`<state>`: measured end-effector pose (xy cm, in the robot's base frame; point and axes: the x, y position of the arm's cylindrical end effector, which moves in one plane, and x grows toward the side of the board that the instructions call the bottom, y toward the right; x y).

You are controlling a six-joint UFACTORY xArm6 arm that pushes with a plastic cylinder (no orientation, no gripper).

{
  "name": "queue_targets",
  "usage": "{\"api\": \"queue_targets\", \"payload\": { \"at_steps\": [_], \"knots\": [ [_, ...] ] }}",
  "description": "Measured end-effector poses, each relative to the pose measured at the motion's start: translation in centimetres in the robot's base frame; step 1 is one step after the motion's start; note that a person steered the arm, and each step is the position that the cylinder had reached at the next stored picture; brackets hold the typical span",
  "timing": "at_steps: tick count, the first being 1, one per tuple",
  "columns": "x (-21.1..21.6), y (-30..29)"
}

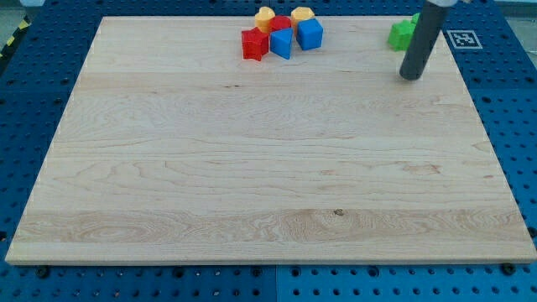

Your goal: Slide the group of blocks left a bit

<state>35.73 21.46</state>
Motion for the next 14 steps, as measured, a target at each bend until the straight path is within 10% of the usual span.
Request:
{"api": "queue_targets", "payload": {
  "at_steps": [14],
  "knots": [
    [-16.6,-14.6]
  ]
}}
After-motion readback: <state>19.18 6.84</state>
